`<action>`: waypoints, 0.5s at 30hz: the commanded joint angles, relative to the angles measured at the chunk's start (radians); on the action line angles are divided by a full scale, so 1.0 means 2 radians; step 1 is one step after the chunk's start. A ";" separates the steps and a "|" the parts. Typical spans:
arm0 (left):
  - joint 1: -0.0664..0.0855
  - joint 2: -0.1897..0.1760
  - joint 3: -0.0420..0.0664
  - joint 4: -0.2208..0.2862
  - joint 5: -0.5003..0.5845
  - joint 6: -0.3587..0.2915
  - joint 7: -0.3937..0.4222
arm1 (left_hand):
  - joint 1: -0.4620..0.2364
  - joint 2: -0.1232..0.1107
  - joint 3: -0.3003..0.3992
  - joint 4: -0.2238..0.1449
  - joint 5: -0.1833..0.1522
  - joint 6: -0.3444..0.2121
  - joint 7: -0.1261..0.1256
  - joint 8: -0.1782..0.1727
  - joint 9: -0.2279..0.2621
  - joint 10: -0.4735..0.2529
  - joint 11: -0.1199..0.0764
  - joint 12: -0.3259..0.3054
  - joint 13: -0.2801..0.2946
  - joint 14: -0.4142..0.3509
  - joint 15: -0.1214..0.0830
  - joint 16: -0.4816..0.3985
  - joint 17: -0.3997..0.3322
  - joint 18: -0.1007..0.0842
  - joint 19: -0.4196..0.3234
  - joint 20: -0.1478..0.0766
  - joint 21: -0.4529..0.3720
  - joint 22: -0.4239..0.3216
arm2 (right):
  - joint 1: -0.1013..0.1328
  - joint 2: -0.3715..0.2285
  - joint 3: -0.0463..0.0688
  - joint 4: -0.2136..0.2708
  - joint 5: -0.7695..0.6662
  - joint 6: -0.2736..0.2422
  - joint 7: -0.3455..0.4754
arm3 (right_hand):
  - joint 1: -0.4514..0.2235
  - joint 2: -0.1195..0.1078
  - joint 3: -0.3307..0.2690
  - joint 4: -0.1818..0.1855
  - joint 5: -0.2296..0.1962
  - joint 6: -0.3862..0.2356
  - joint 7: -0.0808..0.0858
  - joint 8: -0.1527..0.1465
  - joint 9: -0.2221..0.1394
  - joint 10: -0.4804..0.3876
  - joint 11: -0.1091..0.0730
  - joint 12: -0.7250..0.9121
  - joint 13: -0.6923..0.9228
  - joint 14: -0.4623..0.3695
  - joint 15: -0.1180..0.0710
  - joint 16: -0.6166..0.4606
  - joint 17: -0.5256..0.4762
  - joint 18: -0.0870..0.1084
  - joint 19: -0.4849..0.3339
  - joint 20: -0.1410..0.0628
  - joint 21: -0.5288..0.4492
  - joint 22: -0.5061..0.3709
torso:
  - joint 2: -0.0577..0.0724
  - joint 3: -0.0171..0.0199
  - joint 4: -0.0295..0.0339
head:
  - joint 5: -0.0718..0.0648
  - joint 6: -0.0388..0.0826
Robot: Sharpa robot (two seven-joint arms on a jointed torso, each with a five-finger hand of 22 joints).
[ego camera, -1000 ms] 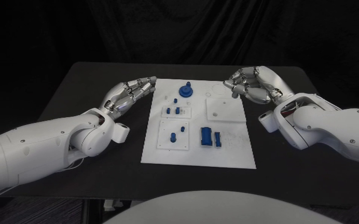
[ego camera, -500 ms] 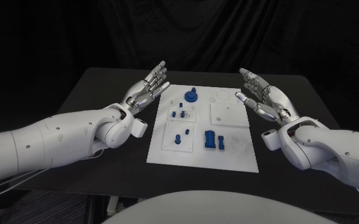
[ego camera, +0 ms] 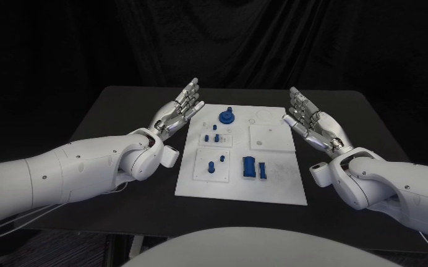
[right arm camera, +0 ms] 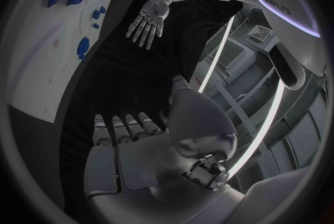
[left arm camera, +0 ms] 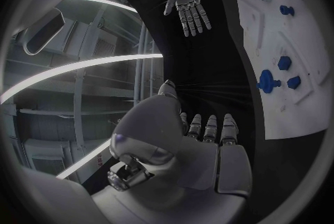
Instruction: Assemble the parts on the task board
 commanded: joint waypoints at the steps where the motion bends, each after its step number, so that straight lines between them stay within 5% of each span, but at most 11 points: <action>1: 0.001 0.000 0.002 0.002 0.002 -0.004 0.000 | -0.200 -0.036 0.045 -0.043 -0.055 -0.006 0.038 -0.004 -0.002 -0.001 0.022 -0.002 -0.001 0.001 0.015 -0.002 0.000 -0.026 -0.001 -0.029 -0.005 -0.011 | 0.000 0.002 0.003 0.000 0.003 -0.003 -0.002 | -0.151 -0.023 0.025 -0.036 -0.035 0.000 0.007 -0.006 -0.002 0.000 -0.008 -0.002 0.000 0.000 -0.050 -0.002 -0.001 -0.020 -0.002 -0.034 -0.002 -0.009 | 0.000 0.0000 0.0002 | 0.000 0.002; 2: 0.001 0.000 0.004 0.003 0.003 -0.007 -0.002 | -0.219 -0.040 0.050 -0.047 -0.060 -0.006 0.041 -0.004 -0.002 -0.001 0.024 -0.002 -0.001 0.001 0.015 -0.002 0.000 -0.026 -0.001 -0.029 -0.005 -0.011 | 0.000 0.004 0.005 -0.001 0.007 -0.005 -0.003 | -0.202 -0.023 0.034 -0.047 -0.046 0.000 0.007 -0.006 -0.002 0.000 -0.008 -0.002 0.000 0.000 -0.050 -0.002 -0.001 -0.056 -0.002 -0.044 -0.002 -0.009 | 0.000 0.0000 0.0000 | 0.000 0.004; 3: 0.001 0.000 0.005 0.004 0.004 -0.010 -0.002 | -0.231 -0.042 0.052 -0.050 -0.063 -0.006 0.044 -0.004 -0.002 -0.001 0.026 -0.002 -0.001 0.001 0.015 -0.002 0.000 -0.026 -0.001 -0.029 -0.005 -0.011 | 0.000 0.005 0.007 -0.001 0.009 -0.007 -0.004 | -0.231 -0.023 0.073 -0.054 -0.053 0.000 0.007 -0.006 -0.002 0.000 -0.008 -0.002 0.000 0.000 -0.050 -0.002 -0.001 -0.056 -0.002 -0.051 -0.002 -0.009 | 0.000 0.0000 0.0000 | 0.000 0.005; 4: 0.001 0.001 0.008 0.006 0.007 -0.018 -0.005 | -0.255 -0.046 0.058 -0.055 -0.070 -0.006 0.048 -0.004 -0.002 -0.001 0.029 -0.002 -0.001 0.001 0.015 -0.002 0.000 -0.029 -0.001 -0.029 -0.005 -0.011 | 0.000 0.009 0.012 -0.002 0.018 -0.011 -0.007 | -0.279 -0.023 0.073 -0.065 -0.064 0.000 0.007 -0.006 -0.002 0.000 -0.008 -0.002 0.000 0.000 -0.050 -0.002 -0.001 -0.056 -0.002 -0.061 -0.002 -0.009 | 0.001 0.0000 -0.0002 | -0.001 0.008; 5: 0.001 0.001 0.011 0.009 0.010 -0.025 -0.007 | -0.271 -0.049 0.061 -0.059 -0.074 -0.006 0.051 -0.004 -0.002 -0.001 0.031 -0.002 -0.001 0.001 0.015 -0.002 0.000 -0.032 -0.001 -0.029 -0.005 -0.011 | 0.000 0.013 0.016 -0.003 0.025 -0.015 -0.010 | -0.305 -0.023 0.073 -0.102 -0.100 0.000 0.007 -0.006 -0.002 0.000 -0.008 -0.002 0.000 0.000 -0.050 -0.002 -0.001 -0.056 -0.002 -0.097 -0.002 -0.009 | 0.001 0.0001 -0.0005 | -0.002 0.013; 9: 0.000 0.003 0.025 0.020 0.023 -0.061 -0.017 | -0.325 -0.059 0.073 -0.071 -0.089 -0.006 0.061 -0.004 -0.002 -0.001 0.036 -0.002 -0.001 0.001 0.015 -0.002 0.000 -0.038 -0.001 -0.029 -0.005 -0.011 | 0.000 0.030 0.037 -0.007 0.061 -0.034 -0.024 | -0.370 -0.023 0.073 -0.102 -0.100 0.000 0.007 -0.006 -0.002 0.000 -0.008 -0.002 0.000 0.000 -0.050 -0.002 -0.001 -0.056 -0.002 -0.097 -0.002 -0.009 | 0.002 0.0003 -0.0018 | -0.006 0.031; 11: 0.000 0.004 0.037 0.029 0.035 -0.092 -0.026 | -0.354 -0.064 0.080 -0.078 -0.097 -0.006 0.067 -0.004 -0.002 -0.001 0.039 -0.002 -0.001 0.001 0.015 -0.002 0.000 -0.040 -0.001 -0.029 -0.005 -0.011 | 0.000 0.045 0.055 -0.011 0.092 -0.051 -0.035 | -0.392 -0.023 0.073 -0.102 -0.100 0.000 0.007 -0.006 -0.002 0.000 -0.008 -0.002 0.000 0.000 -0.050 -0.002 -0.001 -0.056 -0.002 -0.097 -0.002 -0.009 | 0.003 0.0004 -0.0028 | -0.010 0.047; 12: 0.000 0.005 0.043 0.033 0.040 -0.106 -0.031 | -0.366 -0.066 0.082 -0.080 -0.100 -0.006 0.069 -0.004 -0.002 -0.001 0.074 -0.002 -0.001 0.001 0.015 -0.002 0.000 -0.040 -0.001 -0.029 -0.005 -0.011 | 0.000 0.053 0.064 -0.013 0.106 -0.059 -0.041 | -0.400 -0.023 0.073 -0.102 -0.100 0.000 0.007 -0.006 -0.002 0.000 -0.008 -0.002 0.000 0.000 -0.050 -0.002 -0.001 -0.056 -0.002 -0.097 -0.002 -0.009 | 0.003 0.0005 -0.0033 | -0.011 0.054; 13: 0.000 0.005 0.048 0.038 0.046 -0.121 -0.035 | -0.377 -0.068 0.085 -0.083 -0.103 -0.006 0.071 -0.004 -0.002 -0.001 0.074 -0.002 -0.001 0.001 0.015 -0.002 0.000 -0.045 -0.001 -0.029 -0.005 -0.011 | 0.000 0.059 0.072 -0.015 0.120 -0.066 -0.046 | -0.435 -0.023 0.073 -0.102 -0.100 0.000 0.007 -0.006 -0.002 0.000 -0.008 -0.002 0.000 0.000 -0.050 -0.002 -0.001 -0.056 -0.002 -0.097 -0.002 -0.009 | 0.004 0.0006 -0.0038 | -0.013 0.061; 15: 0.000 0.007 0.061 0.047 0.057 -0.152 -0.044 | -0.395 -0.071 0.089 -0.087 -0.108 -0.006 0.074 -0.004 -0.002 -0.001 0.074 -0.002 -0.001 0.001 0.015 -0.002 0.000 -0.045 -0.001 -0.029 -0.005 -0.011 | 0.000 0.071 0.086 -0.018 0.144 -0.079 -0.055 | -0.435 -0.023 0.073 -0.102 -0.100 0.000 0.007 -0.006 -0.002 0.000 -0.008 -0.002 0.000 0.000 -0.050 -0.002 -0.001 -0.056 -0.002 -0.097 -0.002 -0.009 | 0.005 0.0007 -0.0049 | -0.017 0.077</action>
